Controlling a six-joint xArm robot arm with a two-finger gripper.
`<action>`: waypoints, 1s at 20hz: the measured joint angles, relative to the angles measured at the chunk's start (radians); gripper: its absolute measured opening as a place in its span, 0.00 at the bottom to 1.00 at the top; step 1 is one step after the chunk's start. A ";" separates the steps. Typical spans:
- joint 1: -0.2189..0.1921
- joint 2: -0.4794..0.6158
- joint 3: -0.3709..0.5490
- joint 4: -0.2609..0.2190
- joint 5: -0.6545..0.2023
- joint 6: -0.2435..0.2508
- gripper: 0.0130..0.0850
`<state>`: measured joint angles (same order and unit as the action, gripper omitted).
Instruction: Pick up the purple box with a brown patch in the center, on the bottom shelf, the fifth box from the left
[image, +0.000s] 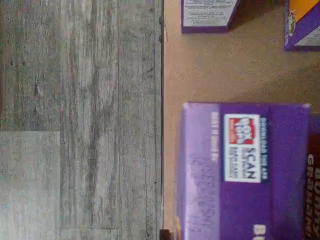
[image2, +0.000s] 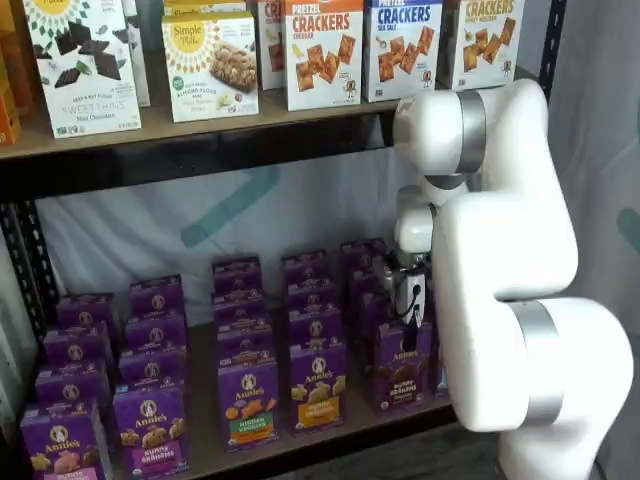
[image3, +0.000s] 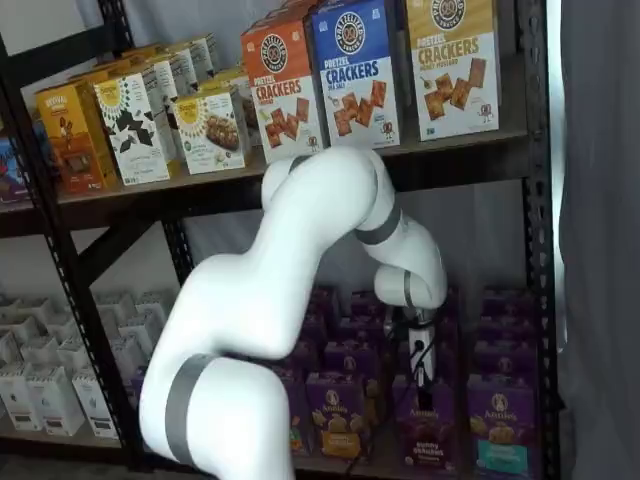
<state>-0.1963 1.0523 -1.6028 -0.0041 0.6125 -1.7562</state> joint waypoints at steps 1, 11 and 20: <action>0.000 -0.002 0.002 -0.005 0.001 0.004 0.50; 0.000 -0.018 0.028 -0.044 0.009 0.038 0.50; 0.000 -0.028 0.047 -0.024 0.005 0.021 0.44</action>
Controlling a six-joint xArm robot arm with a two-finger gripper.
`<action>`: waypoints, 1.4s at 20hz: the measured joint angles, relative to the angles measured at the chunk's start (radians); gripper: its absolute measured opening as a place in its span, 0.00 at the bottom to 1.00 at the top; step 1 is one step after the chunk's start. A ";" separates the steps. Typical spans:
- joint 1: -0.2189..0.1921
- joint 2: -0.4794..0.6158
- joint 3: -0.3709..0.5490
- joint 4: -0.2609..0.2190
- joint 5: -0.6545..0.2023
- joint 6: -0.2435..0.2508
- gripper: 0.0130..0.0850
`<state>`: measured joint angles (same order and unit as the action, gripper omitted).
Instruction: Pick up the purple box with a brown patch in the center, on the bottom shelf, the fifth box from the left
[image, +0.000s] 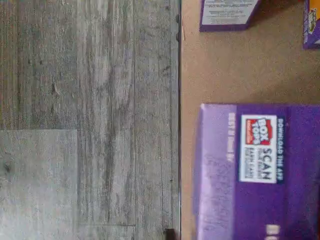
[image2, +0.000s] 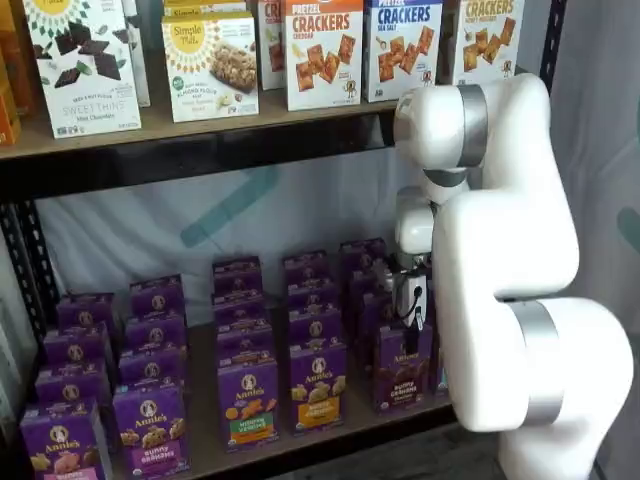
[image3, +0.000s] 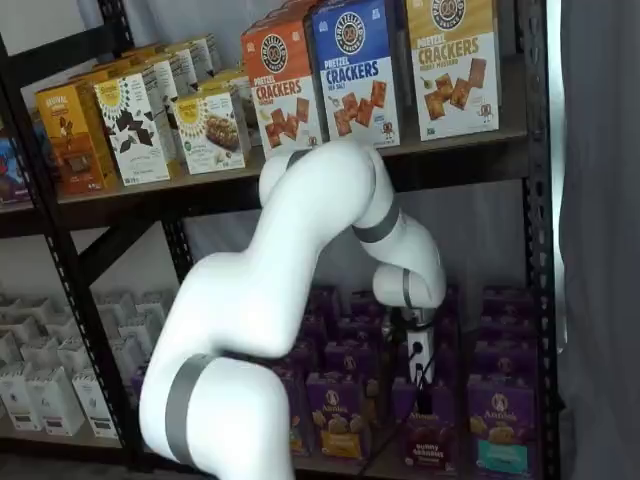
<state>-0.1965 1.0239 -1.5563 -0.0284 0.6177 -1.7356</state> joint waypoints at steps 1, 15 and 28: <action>-0.001 -0.003 0.003 0.000 0.000 -0.001 0.39; -0.015 -0.037 0.053 0.024 0.001 -0.036 0.22; -0.005 -0.204 0.284 0.163 -0.117 -0.150 0.22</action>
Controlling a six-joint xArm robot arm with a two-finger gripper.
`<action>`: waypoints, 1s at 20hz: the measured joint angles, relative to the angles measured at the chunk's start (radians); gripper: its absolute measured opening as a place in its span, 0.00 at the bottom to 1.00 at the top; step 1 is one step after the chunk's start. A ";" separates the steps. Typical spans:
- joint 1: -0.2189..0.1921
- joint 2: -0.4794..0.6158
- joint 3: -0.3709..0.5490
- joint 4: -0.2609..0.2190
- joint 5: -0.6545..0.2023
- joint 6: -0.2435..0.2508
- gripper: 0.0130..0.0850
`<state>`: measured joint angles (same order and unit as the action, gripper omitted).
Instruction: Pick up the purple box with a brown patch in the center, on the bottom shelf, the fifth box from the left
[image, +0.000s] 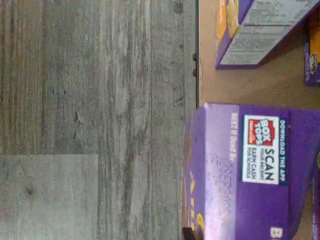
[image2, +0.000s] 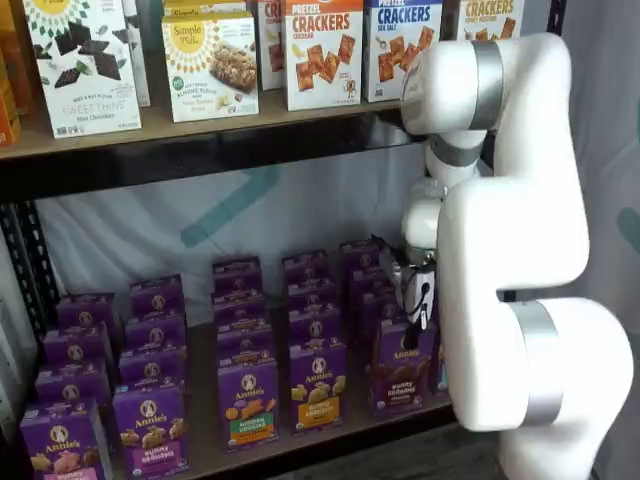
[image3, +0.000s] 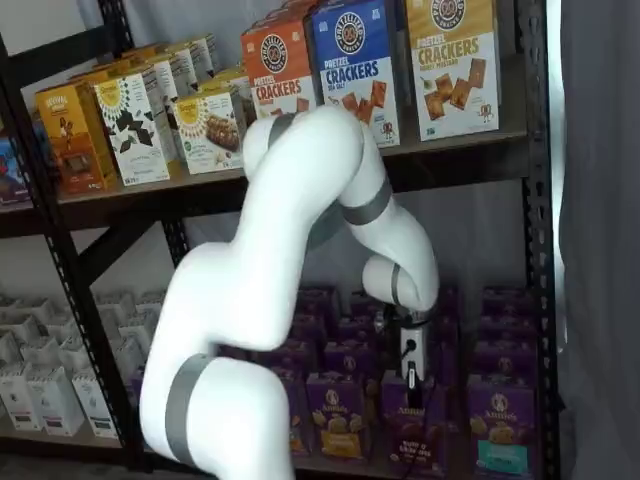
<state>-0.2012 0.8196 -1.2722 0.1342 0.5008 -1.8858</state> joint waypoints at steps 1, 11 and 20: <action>0.000 -0.015 0.016 -0.002 -0.001 0.002 0.22; -0.013 -0.195 0.204 0.002 -0.019 -0.016 0.22; -0.024 -0.334 0.331 -0.041 0.029 0.013 0.22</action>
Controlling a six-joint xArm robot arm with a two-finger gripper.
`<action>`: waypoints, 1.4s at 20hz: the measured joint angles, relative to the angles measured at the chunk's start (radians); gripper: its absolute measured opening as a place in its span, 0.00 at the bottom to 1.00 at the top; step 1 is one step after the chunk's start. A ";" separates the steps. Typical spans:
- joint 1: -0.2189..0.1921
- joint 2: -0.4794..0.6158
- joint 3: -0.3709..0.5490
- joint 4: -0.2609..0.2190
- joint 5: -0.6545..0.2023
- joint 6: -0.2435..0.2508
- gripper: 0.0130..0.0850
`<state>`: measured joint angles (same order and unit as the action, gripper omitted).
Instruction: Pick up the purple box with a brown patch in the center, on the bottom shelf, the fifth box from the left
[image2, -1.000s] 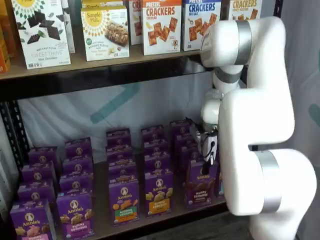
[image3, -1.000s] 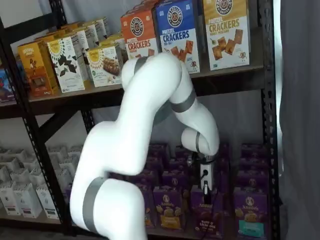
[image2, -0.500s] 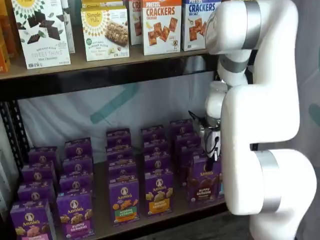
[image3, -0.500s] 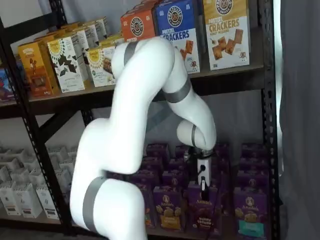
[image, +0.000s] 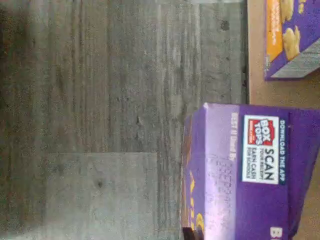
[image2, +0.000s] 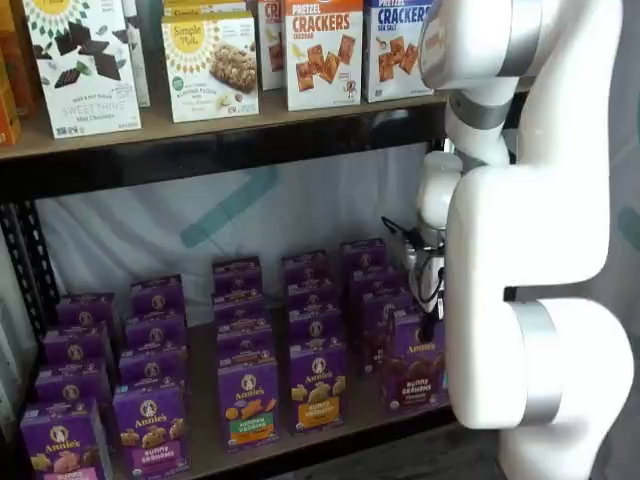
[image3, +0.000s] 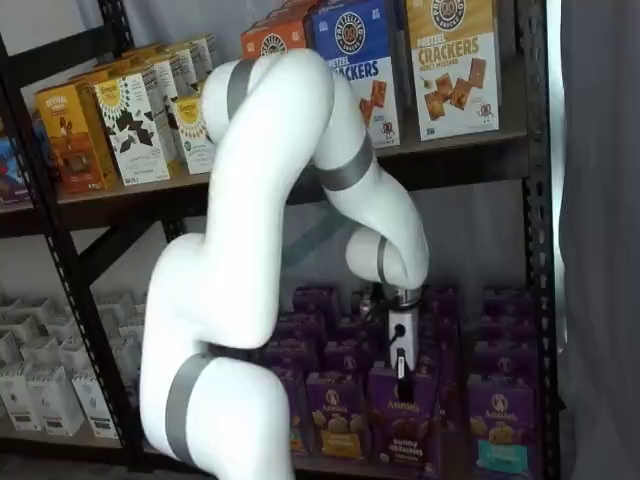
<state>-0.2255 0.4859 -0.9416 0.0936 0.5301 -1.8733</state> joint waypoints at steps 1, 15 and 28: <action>-0.001 -0.015 0.013 0.000 0.006 -0.001 0.22; -0.003 -0.253 0.203 0.059 0.060 -0.051 0.22; 0.009 -0.505 0.319 0.077 0.165 -0.039 0.22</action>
<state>-0.2161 -0.0191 -0.6225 0.1707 0.6956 -1.9125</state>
